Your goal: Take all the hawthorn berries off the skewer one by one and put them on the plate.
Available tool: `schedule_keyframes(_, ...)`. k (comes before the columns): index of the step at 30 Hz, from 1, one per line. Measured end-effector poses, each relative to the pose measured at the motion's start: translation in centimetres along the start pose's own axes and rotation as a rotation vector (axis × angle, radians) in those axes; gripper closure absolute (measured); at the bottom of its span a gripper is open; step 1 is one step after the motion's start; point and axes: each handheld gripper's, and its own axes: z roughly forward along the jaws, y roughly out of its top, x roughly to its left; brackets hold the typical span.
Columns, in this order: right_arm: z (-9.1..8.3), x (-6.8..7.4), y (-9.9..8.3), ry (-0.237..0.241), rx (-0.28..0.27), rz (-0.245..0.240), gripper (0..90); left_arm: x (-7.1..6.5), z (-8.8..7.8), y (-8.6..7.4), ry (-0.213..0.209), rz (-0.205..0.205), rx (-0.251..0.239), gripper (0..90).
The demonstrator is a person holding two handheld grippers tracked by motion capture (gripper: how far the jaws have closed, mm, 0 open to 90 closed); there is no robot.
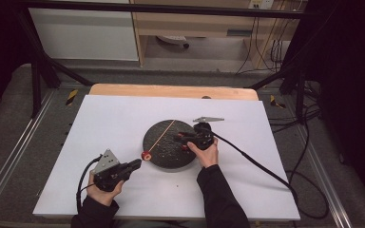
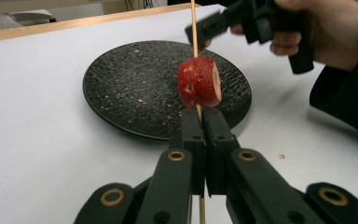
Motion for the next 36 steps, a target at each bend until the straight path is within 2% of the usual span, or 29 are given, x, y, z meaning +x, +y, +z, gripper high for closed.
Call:
schedule_keyframes(2, 0.9, 0.1, -1.0, -0.006, 0.035, -0.020, 61.4, 0.0, 0.1, 0.0, 0.000, -0.002, 0.003, 88.0)
schedule_keyframes(5, 1.5, 0.2, -1.7, -0.010, 0.056, -0.037, 61.3, 0.0, 0.1, 0.0, 0.000, 0.000, 0.005, 88.0)
schedule_keyframes(11, 1.9, 0.2, -2.3, -0.014, 0.077, -0.054, 60.6, -0.2, 0.2, -0.1, -0.002, 0.002, 0.009, 87.9)
schedule_keyframes(14, 1.8, 0.4, -2.3, -0.008, 0.076, -0.059, 56.5, -0.2, 0.3, -0.1, -0.002, 0.002, 0.009, 88.0)
schedule_keyframes(19, 0.5, 0.9, -1.5, 0.004, 0.034, -0.068, 50.4, -0.2, 0.3, -0.1, -0.001, 0.003, 0.011, 88.0)
schedule_keyframes(21, -0.9, 1.6, -0.9, 0.028, -0.004, -0.069, 42.7, -0.3, 0.3, -0.1, -0.001, 0.005, 0.013, 88.0)
schedule_keyframes(23, -1.1, 1.7, -0.8, 0.035, -0.013, -0.067, 40.6, -0.3, 0.4, -0.1, -0.001, 0.006, 0.015, 88.0)
schedule_keyframes(25, -1.9, 2.2, -0.7, 0.049, -0.033, -0.067, 34.6, -0.4, 0.5, -0.1, -0.001, 0.011, 0.017, 88.0)
schedule_keyframes(32, -3.6, 3.1, -1.2, 0.083, -0.052, -0.056, 18.1, -0.9, 1.0, 0.0, -0.007, 0.016, 0.024, 88.0)
schedule_keyframes(36, -4.1, 3.6, -1.6, 0.104, -0.060, -0.053, 15.8, -1.5, 1.5, 0.0, -0.011, 0.028, 0.033, 88.0)
